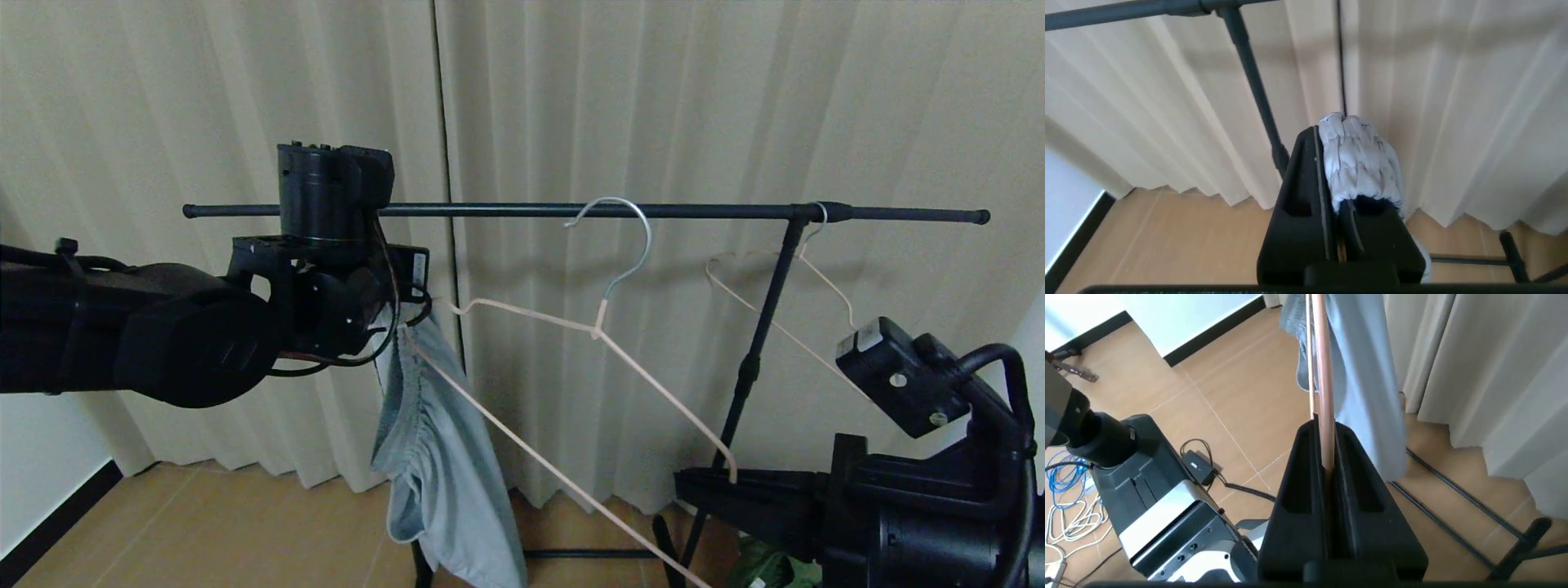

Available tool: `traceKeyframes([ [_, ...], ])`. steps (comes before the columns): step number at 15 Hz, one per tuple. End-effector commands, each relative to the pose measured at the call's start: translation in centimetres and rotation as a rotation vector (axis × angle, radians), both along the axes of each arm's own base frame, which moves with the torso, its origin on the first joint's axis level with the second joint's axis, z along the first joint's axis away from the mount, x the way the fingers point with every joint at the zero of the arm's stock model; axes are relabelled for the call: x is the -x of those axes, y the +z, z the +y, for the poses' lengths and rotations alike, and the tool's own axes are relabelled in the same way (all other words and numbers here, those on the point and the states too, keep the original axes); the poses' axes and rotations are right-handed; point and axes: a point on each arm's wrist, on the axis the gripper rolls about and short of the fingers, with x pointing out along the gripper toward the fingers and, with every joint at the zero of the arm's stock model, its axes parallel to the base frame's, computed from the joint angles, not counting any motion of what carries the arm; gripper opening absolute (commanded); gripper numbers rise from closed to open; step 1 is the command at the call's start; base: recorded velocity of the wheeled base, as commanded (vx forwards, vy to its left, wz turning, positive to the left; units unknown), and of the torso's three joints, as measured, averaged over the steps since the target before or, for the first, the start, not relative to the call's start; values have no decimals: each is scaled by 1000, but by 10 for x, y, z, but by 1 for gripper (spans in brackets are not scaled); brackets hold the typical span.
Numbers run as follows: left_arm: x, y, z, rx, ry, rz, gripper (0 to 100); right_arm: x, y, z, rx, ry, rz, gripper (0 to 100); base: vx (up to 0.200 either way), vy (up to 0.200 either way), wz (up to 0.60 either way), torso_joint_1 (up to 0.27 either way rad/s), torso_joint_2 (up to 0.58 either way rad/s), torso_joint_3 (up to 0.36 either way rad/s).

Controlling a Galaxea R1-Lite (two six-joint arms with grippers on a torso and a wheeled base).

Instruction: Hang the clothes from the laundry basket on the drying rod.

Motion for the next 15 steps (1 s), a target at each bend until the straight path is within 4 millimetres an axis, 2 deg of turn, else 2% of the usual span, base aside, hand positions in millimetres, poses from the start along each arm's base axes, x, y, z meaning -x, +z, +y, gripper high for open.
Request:
traceKeyframes([
  [1,1,1,0,-1,5,-4,0,-4,-5,7,16,5,14,0,0,0,0,0,0,0],
  [11,-10,-6,-2,-31,11,10,0,9,-3,9,9,64,10,0,0,0,0,0,0,0],
  [15,-7,-4,-3,-38,20,6,0,-2,-13,17,49,36,36,0,0,0,0,0,0,0],
])
